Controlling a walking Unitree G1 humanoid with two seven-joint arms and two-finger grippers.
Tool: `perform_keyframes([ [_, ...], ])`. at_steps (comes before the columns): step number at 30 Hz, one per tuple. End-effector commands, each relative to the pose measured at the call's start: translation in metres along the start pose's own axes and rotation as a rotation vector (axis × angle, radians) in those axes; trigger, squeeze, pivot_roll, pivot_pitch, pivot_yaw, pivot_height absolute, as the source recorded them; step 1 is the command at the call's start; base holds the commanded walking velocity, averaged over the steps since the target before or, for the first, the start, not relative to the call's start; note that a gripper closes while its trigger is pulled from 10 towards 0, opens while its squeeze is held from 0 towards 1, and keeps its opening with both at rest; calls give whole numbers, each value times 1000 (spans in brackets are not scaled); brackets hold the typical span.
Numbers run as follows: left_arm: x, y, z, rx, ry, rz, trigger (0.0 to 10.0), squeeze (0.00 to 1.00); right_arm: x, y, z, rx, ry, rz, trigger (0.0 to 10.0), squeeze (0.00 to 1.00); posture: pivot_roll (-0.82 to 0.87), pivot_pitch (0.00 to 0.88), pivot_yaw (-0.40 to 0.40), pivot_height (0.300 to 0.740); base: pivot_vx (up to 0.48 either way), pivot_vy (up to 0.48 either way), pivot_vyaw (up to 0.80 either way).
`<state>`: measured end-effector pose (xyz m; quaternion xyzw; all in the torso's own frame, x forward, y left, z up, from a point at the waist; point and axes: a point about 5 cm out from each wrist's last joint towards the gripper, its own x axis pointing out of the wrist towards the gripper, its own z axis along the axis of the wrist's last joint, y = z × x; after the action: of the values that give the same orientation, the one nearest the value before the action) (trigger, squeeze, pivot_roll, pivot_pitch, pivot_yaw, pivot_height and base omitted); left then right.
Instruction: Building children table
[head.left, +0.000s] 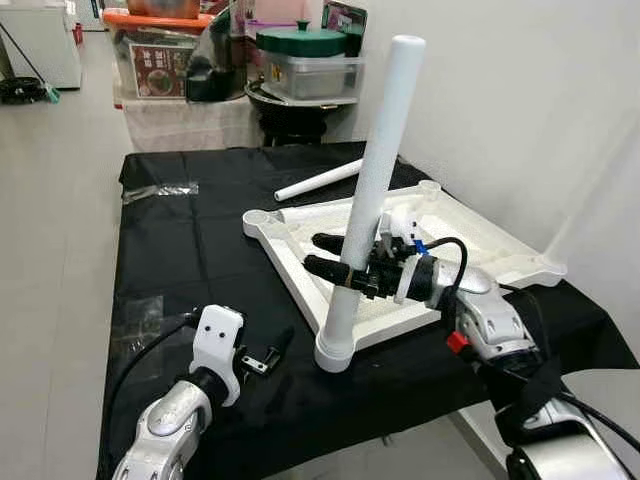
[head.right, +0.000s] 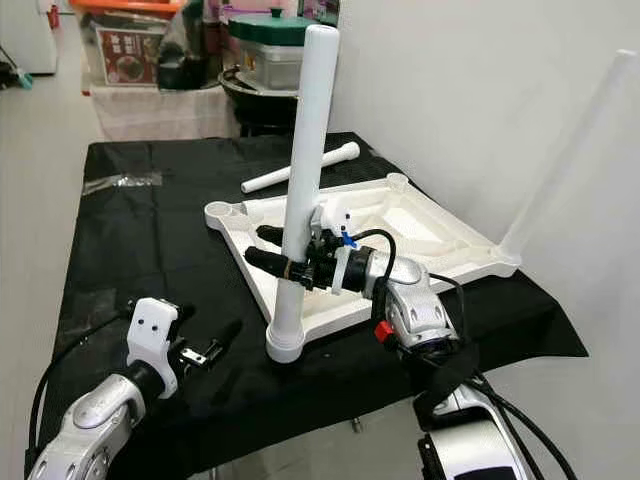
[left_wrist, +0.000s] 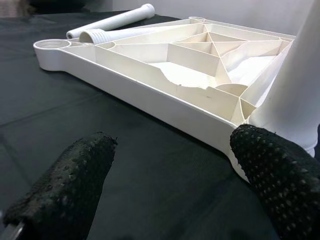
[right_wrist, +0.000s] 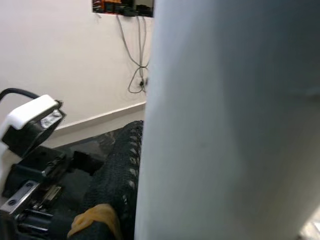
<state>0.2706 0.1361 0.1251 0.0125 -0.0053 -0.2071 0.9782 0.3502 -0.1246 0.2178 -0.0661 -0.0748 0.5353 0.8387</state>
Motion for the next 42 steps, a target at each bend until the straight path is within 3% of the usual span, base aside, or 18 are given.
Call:
perform_keyframes([
  [1,-1,-3,-2,-9,13,-15,10000,0,-11,-2,-1,-65,59,-92,0,0,95,0,-99,740,0,0,0],
  [3,-1,-3,-2,-9,13,-15,10000,0,-11,-2,-1,-65,59,-92,0,0,95,0,-99,740,0,0,0],
  [5,-1,-3,-2,-8,15,-17,10000,0,-13,-7,-6,-45,128,-324,0,0,92,0,-98,740,0,0,0],
  [6,-1,-3,-2,-8,15,-17,10000,0,-13,-7,-6,-45,128,-324,0,0,92,0,-98,740,0,0,0],
  [7,-1,-2,-2,-5,20,-13,10000,0,-14,-14,-10,12,177,-581,0,0,91,0,-97,740,0,0,0],
  [9,-1,-2,-2,-5,20,-13,10000,0,-14,-14,-10,12,177,-581,0,0,91,0,-97,740,0,0,0],
  [11,-1,-2,-3,-8,25,-6,10000,0,-24,-17,-16,126,232,-1043,0,0,90,0,-93,740,0,0,0],
  [13,0,-2,-4,-13,26,-3,10000,0,-27,-6,-18,158,225,-1192,0,0,92,0,-90,740,0,0,0],
  [20,3,-2,-3,-14,30,-2,10000,0,-24,20,-21,197,201,-1369,0,0,86,0,-79,740,0,0,0],
  [21,3,-1,-3,-13,29,-1,10000,0,-21,19,-20,210,165,-1338,8627,1000,85,0,-80,740,0,0,0],
  [23,4,0,-2,-12,28,-1,10000,0,-20,19,-20,220,140,-1314,8627,1000,86,0,-80,740,0,0,0],
  [24,3,0,-2,-13,28,-1,10000,0,-16,19,-16,238,118,-1269,10000,1000,86,0,-80,740,0,0,0],
  [27,3,0,-3,-15,28,-4,10000,0,-9,18,-10,241,86,-1200,10000,1000,83,0,-79,740,0,0,0],
  [28,2,-2,-3,-18,29,-9,10000,0,-2,16,-2,230,27,-1075,10000,0,87,0,-84,740,0,0,0],
  [33,2,-4,-3,-21,29,-15,10000,0,0,11,9,195,-63,-792,10000,0,90,0,-85,740,0,0,0],
  [35,2,-3,-3,-20,28,-14,10000,0,-11,11,21,136,-96,-484,10000,0,91,0,-86,740,0,0,0],
  [39,4,-2,-2,-14,25,-14,10000,0,-22,13,29,129,-94,-189,10000,0,98,0,-91,740,0,0,0],
  [42,5,-2,-2,-11,21,-13,10000,0,-20,10,31,144,-101,-123,10000,0,106,0,-98,740,0,0,0],
])
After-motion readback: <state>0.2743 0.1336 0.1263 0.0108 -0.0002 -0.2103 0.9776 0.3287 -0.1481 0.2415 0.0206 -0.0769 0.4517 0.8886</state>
